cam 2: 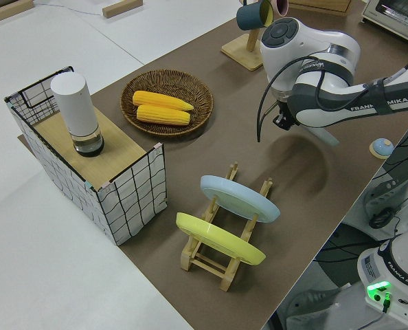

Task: Pick gray plate from low plate rack and place it on table with left arm

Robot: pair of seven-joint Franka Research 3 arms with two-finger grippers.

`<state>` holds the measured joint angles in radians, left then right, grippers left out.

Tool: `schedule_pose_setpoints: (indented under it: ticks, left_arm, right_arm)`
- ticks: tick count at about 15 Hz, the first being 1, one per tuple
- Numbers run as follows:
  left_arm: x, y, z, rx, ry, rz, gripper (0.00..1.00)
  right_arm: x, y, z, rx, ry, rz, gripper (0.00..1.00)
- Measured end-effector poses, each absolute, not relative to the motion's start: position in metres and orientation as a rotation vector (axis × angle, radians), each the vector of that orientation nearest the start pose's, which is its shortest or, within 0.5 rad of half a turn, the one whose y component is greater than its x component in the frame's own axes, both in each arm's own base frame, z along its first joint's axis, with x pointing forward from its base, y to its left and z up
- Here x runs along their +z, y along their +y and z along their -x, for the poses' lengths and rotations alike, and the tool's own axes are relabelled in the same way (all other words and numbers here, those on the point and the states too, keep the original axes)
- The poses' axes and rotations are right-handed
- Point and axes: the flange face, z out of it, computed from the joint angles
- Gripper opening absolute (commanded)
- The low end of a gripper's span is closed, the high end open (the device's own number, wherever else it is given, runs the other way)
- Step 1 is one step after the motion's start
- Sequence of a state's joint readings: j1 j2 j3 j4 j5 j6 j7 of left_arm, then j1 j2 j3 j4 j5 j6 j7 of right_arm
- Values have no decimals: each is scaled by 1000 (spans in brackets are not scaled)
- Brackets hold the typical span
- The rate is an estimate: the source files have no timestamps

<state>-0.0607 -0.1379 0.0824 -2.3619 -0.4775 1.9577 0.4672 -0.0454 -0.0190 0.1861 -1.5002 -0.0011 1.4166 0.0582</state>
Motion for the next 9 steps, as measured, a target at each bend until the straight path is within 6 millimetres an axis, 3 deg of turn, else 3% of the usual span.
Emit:
schedule_pose_setpoints:
  ticks: [9]
  left_arm:
    - [355,-20,-460,274,368,3577,28]
  right_arm:
    - [654,76,-527,101,-130,3148,990]
